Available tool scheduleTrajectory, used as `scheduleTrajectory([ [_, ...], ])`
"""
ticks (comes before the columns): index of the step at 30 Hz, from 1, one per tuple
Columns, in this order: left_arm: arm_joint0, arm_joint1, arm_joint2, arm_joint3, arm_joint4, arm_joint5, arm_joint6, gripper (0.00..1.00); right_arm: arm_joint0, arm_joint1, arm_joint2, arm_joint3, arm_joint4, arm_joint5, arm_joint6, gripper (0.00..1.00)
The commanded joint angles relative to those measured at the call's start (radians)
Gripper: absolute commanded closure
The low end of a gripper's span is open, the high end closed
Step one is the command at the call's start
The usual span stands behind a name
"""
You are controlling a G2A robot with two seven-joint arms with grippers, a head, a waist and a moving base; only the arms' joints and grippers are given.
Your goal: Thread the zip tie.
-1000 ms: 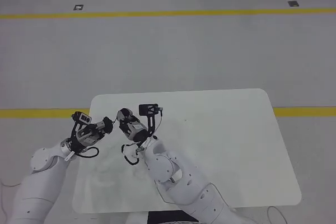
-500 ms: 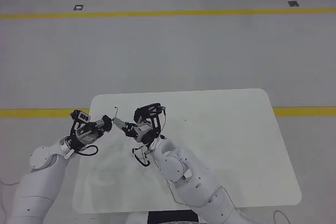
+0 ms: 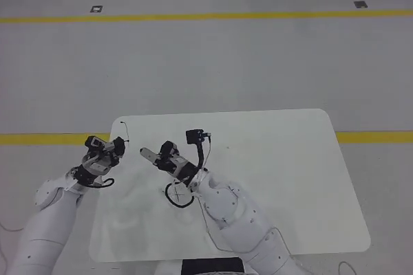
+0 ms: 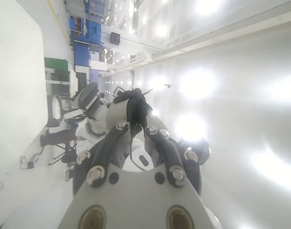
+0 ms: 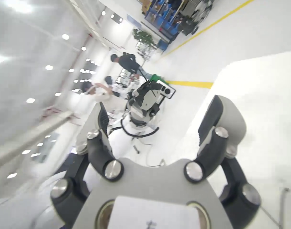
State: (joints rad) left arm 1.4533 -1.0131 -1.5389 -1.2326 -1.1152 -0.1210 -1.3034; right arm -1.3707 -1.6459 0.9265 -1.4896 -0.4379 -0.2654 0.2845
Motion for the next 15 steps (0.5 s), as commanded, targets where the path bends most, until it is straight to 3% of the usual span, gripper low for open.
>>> scheduleTrajectory([
  [1,-0.005,-0.004,0.01,0.016,-0.041,0.027,-0.028,1.0,0.017,-0.005,-0.002,0.042,0.171,-0.036,0.05,0.0],
  [5,-0.017,-0.009,0.033,0.041,-0.079,0.069,-0.07,1.0,0.062,-0.019,-0.021,0.125,0.435,-0.075,0.14,0.0],
  [7,-0.03,-0.009,0.044,0.062,-0.064,0.104,-0.066,1.0,0.062,-0.019,-0.021,0.125,0.435,-0.075,0.14,0.0],
  [15,-0.03,-0.009,0.044,0.062,-0.064,0.104,-0.066,1.0,0.062,-0.019,-0.021,0.125,0.435,-0.075,0.14,0.0],
])
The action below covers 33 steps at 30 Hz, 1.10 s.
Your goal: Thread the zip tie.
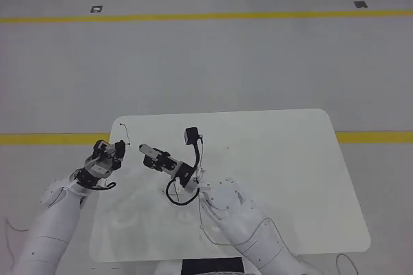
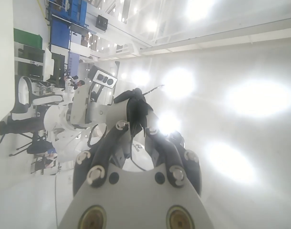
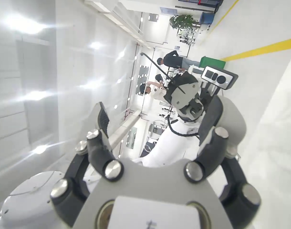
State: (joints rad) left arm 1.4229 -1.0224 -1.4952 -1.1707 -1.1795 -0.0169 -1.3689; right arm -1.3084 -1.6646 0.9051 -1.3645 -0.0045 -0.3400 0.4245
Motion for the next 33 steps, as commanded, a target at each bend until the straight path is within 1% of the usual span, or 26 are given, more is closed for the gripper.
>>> scheduleTrajectory([
  [1,0.001,-0.002,0.004,-0.004,-0.01,0.01,0.012,1.0,-0.004,0.0,0.001,0.002,0.013,0.005,-0.006,0.0],
  [2,0.003,-0.005,0.01,-0.013,-0.034,0.026,0.026,1.0,-0.003,0.0,0.003,0.01,0.028,0.012,-0.01,0.0],
  [3,0.005,-0.006,0.012,-0.016,-0.044,0.026,0.029,1.0,-0.008,-0.002,0.001,0.013,0.075,0.0,-0.003,0.0],
  [4,0.009,-0.009,0.016,-0.017,-0.063,0.033,0.025,1.0,-0.01,-0.004,-0.001,0.018,0.138,0.0,0.013,0.0],
  [6,0.015,-0.014,0.026,-0.019,-0.126,0.074,0.005,1.0,-0.004,-0.009,0.002,0.041,0.261,0.0,0.062,0.0],
  [7,0.017,-0.016,0.028,-0.018,-0.14,0.078,-0.003,1.0,0.001,-0.011,0.004,0.053,0.304,0.0,0.083,0.0],
  [9,0.019,-0.021,0.035,-0.014,-0.18,0.1,-0.021,1.0,0.004,-0.018,0.01,0.074,0.407,0.0,0.115,0.0],
  [12,0.02,-0.025,0.045,-0.015,-0.213,0.12,-0.021,1.0,0.014,-0.03,0.015,0.116,0.516,0.0,0.172,0.0],
  [14,0.022,-0.027,0.05,-0.018,-0.224,0.124,-0.021,1.0,0.02,-0.04,0.013,0.143,0.588,0.0,0.21,0.0],
  [16,0.025,-0.029,0.056,-0.025,-0.233,0.128,-0.021,1.0,0.032,-0.05,0.01,0.175,0.633,0.0,0.241,0.0],
  [17,0.026,-0.03,0.058,-0.028,-0.234,0.128,-0.021,1.0,0.037,-0.055,0.008,0.188,0.65,0.0,0.252,0.04],
  [18,0.027,-0.031,0.06,-0.03,-0.234,0.126,-0.021,1.0,0.043,-0.059,0.006,0.2,0.662,0.0,0.261,0.18],
  [20,0.027,-0.033,0.067,-0.034,-0.229,0.119,-0.021,1.0,0.055,-0.07,-0.001,0.224,0.67,0.0,0.273,0.3],
  [22,0.027,-0.033,0.067,-0.034,-0.229,0.119,-0.021,1.0,0.063,-0.08,-0.004,0.239,0.676,0.0,0.281,0.46],
  [23,0.027,-0.033,0.067,-0.034,-0.229,0.119,-0.021,1.0,0.068,-0.085,-0.007,0.249,0.675,0.0,0.285,0.5],
  [33,0.027,-0.033,0.067,-0.034,-0.229,0.119,-0.021,1.0,0.087,-0.123,0.01,0.299,0.653,0.0,0.303,0.61],
])
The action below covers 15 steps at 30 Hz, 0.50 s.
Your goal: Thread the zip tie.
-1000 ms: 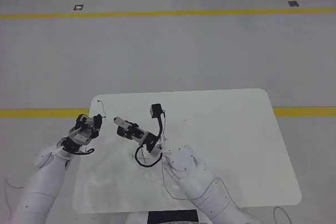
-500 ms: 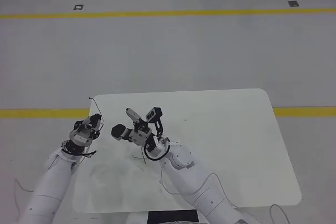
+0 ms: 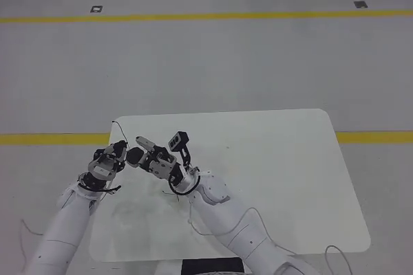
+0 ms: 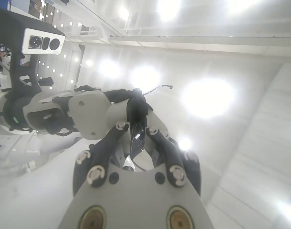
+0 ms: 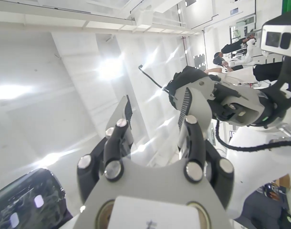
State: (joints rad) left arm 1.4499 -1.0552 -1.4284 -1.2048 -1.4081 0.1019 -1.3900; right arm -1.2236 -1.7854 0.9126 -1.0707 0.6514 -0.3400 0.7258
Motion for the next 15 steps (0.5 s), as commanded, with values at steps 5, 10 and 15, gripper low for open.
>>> scheduleTrajectory([
  [5,0.0,0.0,0.0,0.0,0.0,0.0,0.0,1.0,0.014,-0.01,0.004,0.029,-0.003,0.0,0.006,0.63],
  [10,0.0,0.0,0.0,0.0,0.0,0.0,0.0,1.0,0.024,-0.015,0.003,0.045,0.002,0.0,0.005,0.65],
  [15,0.0,0.0,0.0,0.0,0.0,0.0,0.0,1.0,0.032,-0.019,0.003,0.055,0.005,0.0,0.007,0.71],
])
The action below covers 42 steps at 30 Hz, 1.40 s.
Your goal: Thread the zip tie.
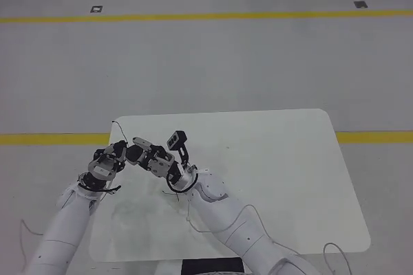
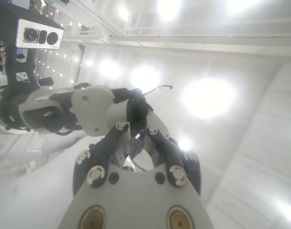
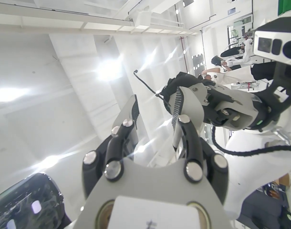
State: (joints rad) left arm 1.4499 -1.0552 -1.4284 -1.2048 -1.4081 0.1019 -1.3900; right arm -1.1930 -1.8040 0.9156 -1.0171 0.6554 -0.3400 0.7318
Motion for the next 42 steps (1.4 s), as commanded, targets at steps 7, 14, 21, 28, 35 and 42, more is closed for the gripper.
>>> scheduleTrajectory([
  [7,0.0,0.0,0.0,0.0,0.0,0.0,0.0,1.0,0.012,-0.006,0.001,0.012,-0.006,0.0,-0.003,0.79],
  [14,0.0,0.0,0.0,0.0,0.0,0.0,0.0,1.0,0.012,-0.008,0.006,0.016,-0.024,0.0,-0.014,1.0],
  [21,0.0,0.0,0.0,0.0,0.0,0.0,0.0,1.0,0.003,-0.004,0.024,0.017,-0.077,0.0,-0.033,1.0],
  [28,0.0,0.0,0.0,0.0,0.0,0.0,0.0,1.0,-0.032,0.005,0.077,0.007,-0.234,0.0,-0.115,1.0],
  [35,0.0,0.0,0.0,0.0,0.0,0.0,0.0,1.0,-0.064,0.018,0.116,-0.019,-0.368,0.0,-0.189,1.0],
  [42,0.0,0.0,0.0,0.0,0.0,0.0,0.0,1.0,-0.071,0.025,0.12,-0.029,-0.425,0.0,-0.213,1.0],
])
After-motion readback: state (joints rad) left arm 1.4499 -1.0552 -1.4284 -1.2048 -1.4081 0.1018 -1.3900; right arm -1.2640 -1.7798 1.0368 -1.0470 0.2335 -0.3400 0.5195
